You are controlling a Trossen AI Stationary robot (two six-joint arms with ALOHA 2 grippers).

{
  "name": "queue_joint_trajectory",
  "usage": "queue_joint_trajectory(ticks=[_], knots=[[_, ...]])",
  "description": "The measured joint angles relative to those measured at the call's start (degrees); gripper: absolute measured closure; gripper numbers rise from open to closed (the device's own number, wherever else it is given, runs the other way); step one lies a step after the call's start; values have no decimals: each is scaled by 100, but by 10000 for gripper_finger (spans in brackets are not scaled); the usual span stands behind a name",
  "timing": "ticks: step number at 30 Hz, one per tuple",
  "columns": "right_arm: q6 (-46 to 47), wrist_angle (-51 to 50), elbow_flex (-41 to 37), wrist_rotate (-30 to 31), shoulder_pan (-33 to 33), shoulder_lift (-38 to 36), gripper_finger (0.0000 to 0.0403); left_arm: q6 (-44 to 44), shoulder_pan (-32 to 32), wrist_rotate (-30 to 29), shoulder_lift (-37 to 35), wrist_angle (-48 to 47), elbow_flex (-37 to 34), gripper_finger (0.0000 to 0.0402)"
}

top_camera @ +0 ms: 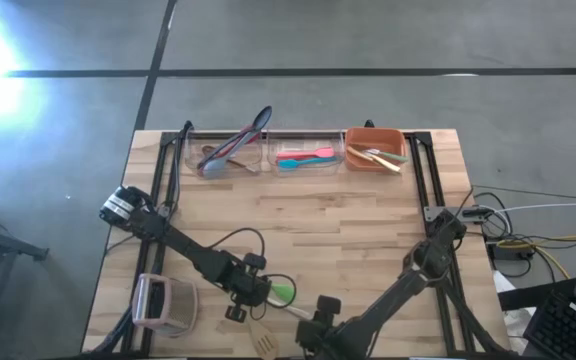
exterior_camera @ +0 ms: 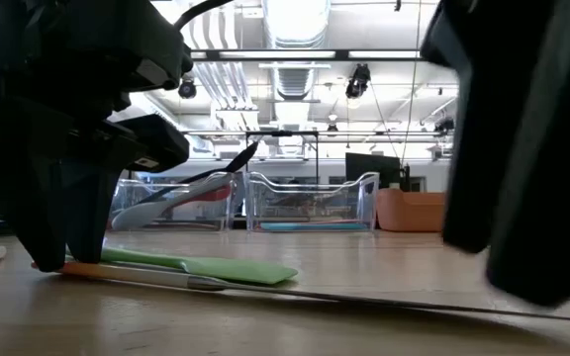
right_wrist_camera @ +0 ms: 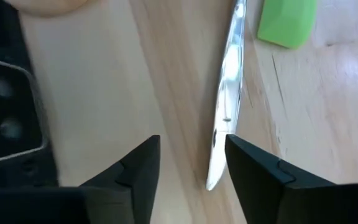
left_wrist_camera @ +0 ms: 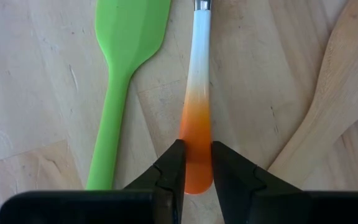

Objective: Pick & Place Kitchen Items
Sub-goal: Put the orange knife into the orange bin

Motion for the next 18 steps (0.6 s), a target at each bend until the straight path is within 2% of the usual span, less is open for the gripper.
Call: queue_joint_trajectory(ticks=[6, 18], knots=[[-39, 151, -80, 25, -18, 0, 207, -2, 18, 104, 0, 10, 0, 329], [-52, 229, -423, 7, -105, -17, 215, 52, 29, 259, 0, 26, 0, 329]])
